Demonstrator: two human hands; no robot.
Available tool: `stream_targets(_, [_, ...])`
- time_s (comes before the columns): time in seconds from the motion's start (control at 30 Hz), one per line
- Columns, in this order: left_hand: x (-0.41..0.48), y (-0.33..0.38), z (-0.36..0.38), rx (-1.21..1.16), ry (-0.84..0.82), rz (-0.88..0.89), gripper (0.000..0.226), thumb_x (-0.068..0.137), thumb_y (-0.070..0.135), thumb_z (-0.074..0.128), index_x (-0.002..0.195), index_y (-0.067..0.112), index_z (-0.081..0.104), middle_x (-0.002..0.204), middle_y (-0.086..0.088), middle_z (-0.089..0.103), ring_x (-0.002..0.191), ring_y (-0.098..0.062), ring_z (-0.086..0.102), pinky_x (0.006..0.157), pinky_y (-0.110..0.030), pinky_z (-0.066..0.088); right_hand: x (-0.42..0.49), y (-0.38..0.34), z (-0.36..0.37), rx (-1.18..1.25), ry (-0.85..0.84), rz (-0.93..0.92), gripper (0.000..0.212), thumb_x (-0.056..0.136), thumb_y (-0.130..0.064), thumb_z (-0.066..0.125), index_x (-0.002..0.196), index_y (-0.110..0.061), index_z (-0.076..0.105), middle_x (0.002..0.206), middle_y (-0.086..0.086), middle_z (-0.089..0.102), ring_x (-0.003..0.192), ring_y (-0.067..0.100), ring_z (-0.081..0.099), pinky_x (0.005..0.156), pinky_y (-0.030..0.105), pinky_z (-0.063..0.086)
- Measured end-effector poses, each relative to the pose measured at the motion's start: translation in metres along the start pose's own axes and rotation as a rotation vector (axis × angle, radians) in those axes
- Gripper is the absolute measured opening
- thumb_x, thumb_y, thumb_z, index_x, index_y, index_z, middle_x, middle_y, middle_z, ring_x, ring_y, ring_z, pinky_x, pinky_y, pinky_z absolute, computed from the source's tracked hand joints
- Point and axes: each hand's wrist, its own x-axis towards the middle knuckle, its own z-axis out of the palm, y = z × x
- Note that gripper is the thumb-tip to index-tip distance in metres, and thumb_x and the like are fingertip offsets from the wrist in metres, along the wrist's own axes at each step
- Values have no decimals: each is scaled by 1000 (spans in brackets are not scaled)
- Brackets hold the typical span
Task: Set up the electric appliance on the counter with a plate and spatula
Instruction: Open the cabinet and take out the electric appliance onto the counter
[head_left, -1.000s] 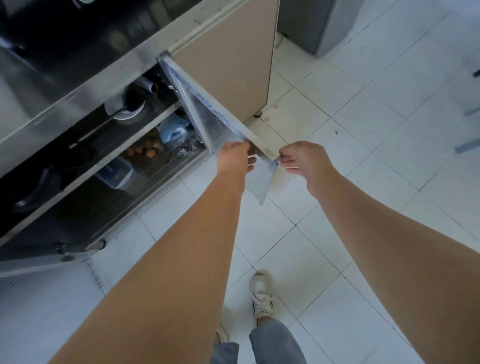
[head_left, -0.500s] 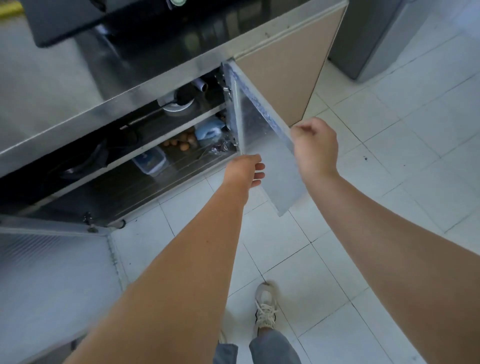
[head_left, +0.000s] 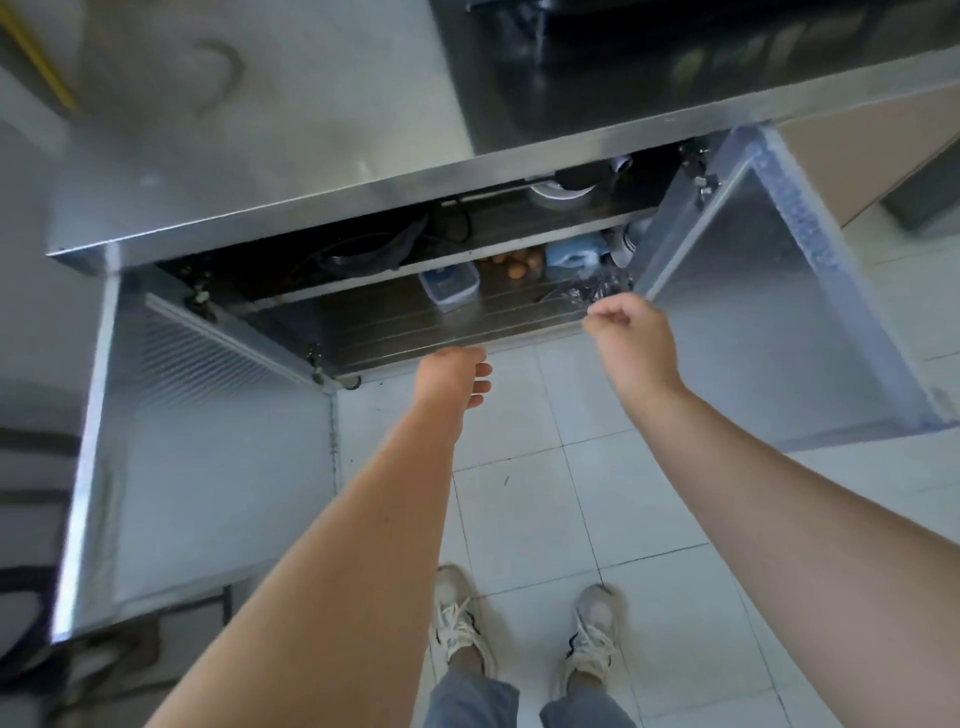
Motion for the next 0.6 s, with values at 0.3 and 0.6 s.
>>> stream_targets(0.3, [46,4,-122,-52,85,-42,28,97,25,54,116,6,61,107,-7,68,102,-22,67,90,-31,55,-7,-38,121,-13,-171,137,16,84,-22,60,99,-20,62,105,3,67,101,27,65,92,46,53])
stream_targets(0.6, [81,15,-152,-99,105,-48,16,95,25,56,104,12,59,92,-2,65,99,-20,67,91,-31,56,13,-59,178,38,-268,227,13,90,-22,56,101,-22,64,85,-1,64,83,19,62,76,30,55])
